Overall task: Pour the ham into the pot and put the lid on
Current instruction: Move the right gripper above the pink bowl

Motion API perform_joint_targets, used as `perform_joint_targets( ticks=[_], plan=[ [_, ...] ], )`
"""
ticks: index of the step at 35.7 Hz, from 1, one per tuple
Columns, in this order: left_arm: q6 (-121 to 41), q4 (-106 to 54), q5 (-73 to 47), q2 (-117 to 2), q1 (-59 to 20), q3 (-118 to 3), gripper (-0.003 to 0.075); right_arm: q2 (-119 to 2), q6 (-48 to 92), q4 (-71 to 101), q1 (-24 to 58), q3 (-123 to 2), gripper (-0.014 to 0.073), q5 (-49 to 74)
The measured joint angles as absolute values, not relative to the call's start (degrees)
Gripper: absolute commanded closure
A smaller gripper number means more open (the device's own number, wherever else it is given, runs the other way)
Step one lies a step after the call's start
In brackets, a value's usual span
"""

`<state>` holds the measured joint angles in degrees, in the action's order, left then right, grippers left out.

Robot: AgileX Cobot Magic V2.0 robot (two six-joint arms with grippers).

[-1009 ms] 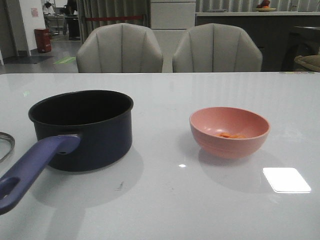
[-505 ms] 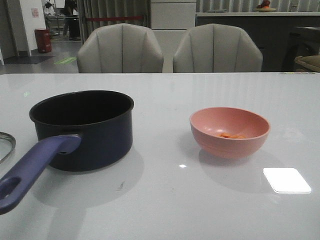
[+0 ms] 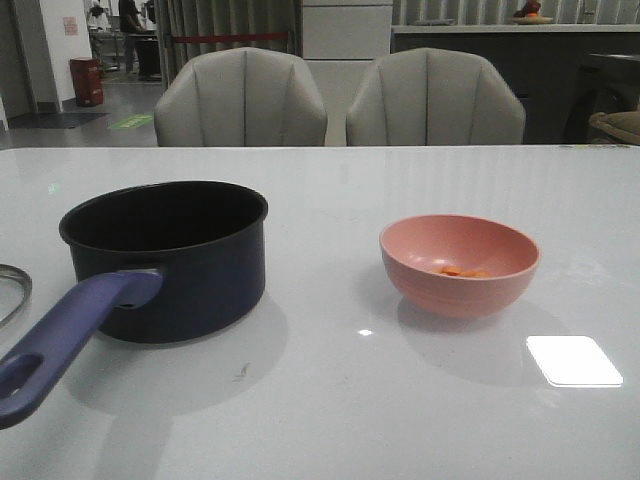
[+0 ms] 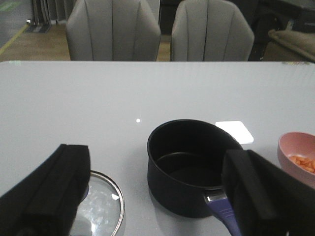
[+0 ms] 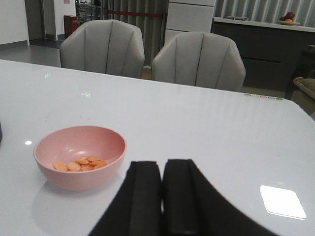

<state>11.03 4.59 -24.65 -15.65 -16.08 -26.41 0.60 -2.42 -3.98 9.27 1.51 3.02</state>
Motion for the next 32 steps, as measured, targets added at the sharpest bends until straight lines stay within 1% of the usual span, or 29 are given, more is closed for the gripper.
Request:
perform_joint_targets(
  ticks=[5, 9, 17, 20, 26, 29, 32],
  plan=[
    [11.03, 4.59, -21.87, -8.85, -16.18, -21.83, 0.0136, 0.6, -2.42, -3.98, 9.27, 1.51, 0.0434, 3.02],
    [11.03, 4.59, -20.21, -5.62, -16.18, -19.2, 0.0136, 0.6, -2.42, -3.98, 9.27, 1.51, 0.0434, 2.6],
    [11.03, 4.5, -19.32, -4.56, -16.18, -17.71, 0.0136, 0.6, -3.67, -0.84, 9.27, 0.5, 0.0434, -5.09],
    [11.03, 4.5, -19.1, -4.56, -16.18, -17.71, 0.0136, -0.48, -3.77, -0.39, 9.27, -4.28, 0.0434, -1.0],
    [11.03, 4.5, -18.75, -4.56, -16.18, -17.71, 0.0136, -12.29, -3.9, 0.33, 9.27, -16.53, 0.0434, 10.45],
    [11.03, 4.5, -18.75, -4.56, -16.18, -17.71, 0.0136, -16.27, -3.9, 1.04, 9.27, -19.17, 0.0434, 12.72],
    [11.03, 4.5, -18.75, -4.56, -16.18, -17.71, 0.0136, -17.99, -3.99, 1.35, 9.27, -19.27, 0.0434, 13.65]
  ],
)
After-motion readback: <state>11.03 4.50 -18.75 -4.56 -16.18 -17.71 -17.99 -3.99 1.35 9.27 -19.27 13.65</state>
